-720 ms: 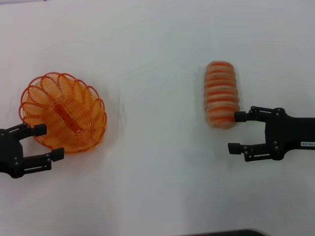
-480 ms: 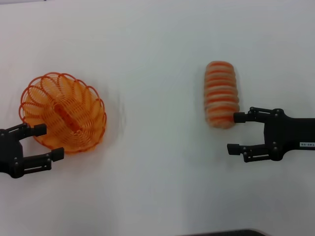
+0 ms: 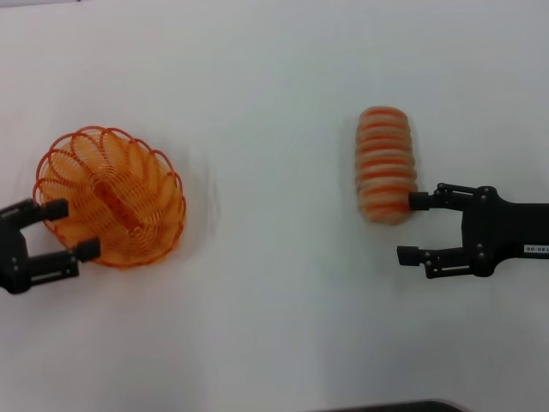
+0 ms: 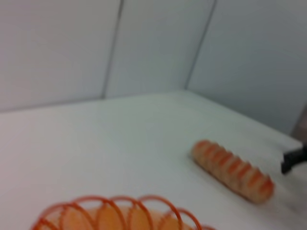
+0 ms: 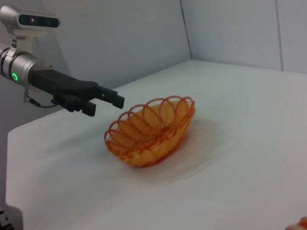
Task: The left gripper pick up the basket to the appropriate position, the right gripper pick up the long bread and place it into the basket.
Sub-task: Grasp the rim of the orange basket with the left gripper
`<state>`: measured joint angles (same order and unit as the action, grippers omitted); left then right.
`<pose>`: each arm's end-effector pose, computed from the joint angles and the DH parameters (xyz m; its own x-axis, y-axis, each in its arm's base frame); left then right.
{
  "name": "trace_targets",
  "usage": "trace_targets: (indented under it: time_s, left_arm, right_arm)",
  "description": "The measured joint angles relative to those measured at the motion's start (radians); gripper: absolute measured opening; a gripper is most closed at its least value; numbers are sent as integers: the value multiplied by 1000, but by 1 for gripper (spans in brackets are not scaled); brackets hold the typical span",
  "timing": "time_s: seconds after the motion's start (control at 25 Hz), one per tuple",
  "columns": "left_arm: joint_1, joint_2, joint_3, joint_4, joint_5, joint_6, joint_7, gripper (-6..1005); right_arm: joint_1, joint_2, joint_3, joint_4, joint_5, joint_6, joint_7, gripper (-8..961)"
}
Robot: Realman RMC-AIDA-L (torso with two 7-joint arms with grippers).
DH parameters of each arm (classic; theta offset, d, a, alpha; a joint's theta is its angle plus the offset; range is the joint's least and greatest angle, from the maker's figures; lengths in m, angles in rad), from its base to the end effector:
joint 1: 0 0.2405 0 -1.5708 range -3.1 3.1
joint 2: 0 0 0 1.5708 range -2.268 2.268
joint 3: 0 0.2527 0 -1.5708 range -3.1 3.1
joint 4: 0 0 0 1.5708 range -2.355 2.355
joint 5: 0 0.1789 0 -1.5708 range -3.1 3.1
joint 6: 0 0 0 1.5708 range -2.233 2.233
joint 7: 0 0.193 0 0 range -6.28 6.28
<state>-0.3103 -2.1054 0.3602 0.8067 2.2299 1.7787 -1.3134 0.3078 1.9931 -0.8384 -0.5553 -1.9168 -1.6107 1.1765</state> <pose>-0.2932 0.2483 -0.0087 0.7354 0.4429 0.5129 0.6020 -0.7744 -0.1945 0.2879 0.2459 -0.0387 0.8118 -0.3729 -0.4493 -0.4683 -0.8754 -0.1197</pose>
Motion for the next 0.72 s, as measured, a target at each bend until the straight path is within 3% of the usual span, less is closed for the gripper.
trace_targets:
  time_s: [0.24,0.44,0.56,0.72]
  left_arm:
    - [-36,3,-70,5,-102,-6,-110,872]
    - [-115,8,-63,8,-117,-146,-327,873]
    - [-150,15,-8,32,-103,-218,-426,872]
    - [-168,20,147,134,-71,-332,-579,872]
  right_arm:
    - [9,6,41,0,1,-4,19,938]
    - [32,5,56,0,1,-5,75,937]
    - [44,4,58,0,-3,-7,89,936]
    - [50,5,59,-1,-3,-9,90,935]
